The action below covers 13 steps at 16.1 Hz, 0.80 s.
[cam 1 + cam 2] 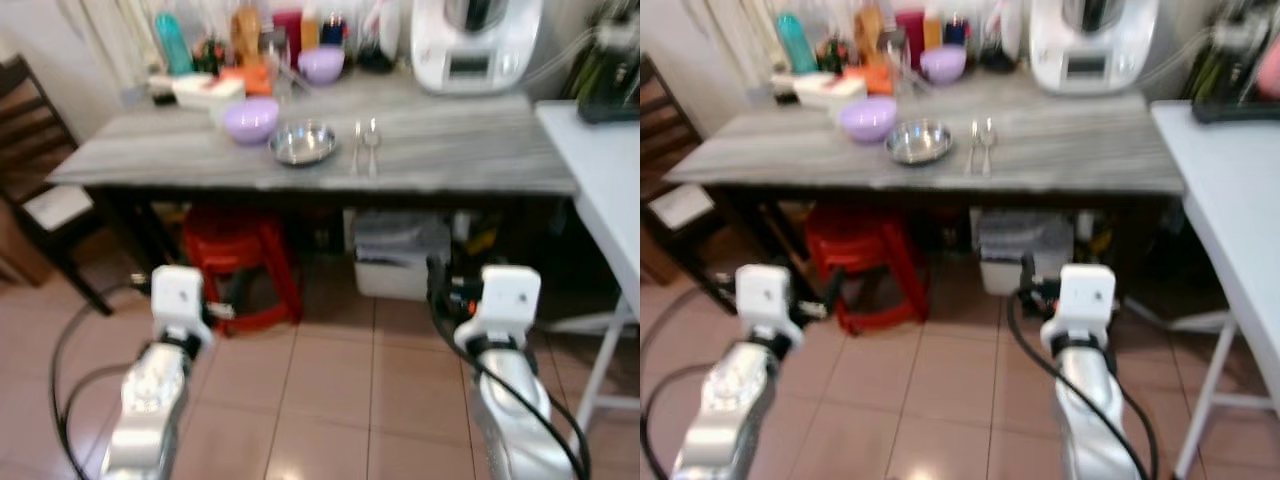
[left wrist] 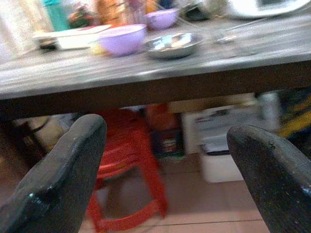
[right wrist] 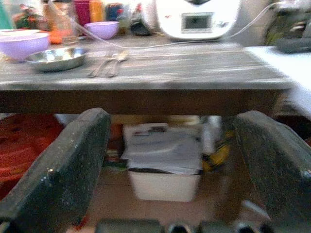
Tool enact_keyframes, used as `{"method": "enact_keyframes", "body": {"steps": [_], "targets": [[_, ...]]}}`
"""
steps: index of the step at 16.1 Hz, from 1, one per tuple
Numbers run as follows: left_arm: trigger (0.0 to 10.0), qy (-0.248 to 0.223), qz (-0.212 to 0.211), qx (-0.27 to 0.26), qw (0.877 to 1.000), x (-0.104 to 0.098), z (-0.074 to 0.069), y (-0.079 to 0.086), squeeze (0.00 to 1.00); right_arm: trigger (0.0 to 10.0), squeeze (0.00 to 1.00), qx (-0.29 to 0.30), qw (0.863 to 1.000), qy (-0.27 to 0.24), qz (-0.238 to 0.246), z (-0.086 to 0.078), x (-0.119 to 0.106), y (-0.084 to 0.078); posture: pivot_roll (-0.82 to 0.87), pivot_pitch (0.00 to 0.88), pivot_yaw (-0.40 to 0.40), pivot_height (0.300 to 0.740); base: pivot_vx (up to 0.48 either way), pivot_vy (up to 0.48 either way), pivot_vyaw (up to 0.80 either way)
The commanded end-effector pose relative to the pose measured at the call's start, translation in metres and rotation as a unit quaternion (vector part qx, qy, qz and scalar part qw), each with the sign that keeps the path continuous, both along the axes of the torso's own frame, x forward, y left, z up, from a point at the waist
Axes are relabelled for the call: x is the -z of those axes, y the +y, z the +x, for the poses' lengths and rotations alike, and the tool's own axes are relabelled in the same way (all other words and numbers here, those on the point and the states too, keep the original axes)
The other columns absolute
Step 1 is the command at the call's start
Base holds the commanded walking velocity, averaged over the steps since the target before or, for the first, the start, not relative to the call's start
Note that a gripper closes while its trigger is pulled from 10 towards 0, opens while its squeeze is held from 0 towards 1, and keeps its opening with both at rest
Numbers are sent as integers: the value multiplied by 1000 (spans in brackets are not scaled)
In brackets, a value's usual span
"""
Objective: Setting the table
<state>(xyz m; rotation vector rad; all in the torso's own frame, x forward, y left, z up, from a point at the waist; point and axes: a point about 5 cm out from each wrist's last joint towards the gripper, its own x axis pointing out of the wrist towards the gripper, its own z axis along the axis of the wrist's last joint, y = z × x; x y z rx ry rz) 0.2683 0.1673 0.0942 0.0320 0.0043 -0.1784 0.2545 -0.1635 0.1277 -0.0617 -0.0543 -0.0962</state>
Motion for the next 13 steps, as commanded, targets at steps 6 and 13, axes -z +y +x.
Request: {"method": "enact_keyframes", "body": {"steps": [6,13], "targets": [[10000,-15,2,18,1000,-10,3,2,0,10000,0,1,1000,-9,7,3,-4,1,-105,43,90,740,0,-93,0],[10000,-11,-3,30,999,-9,4,-2,0,10000,0,-5,1000,-15,10,4,-6,5,-105,43,90,740,0,-325,0]]}}
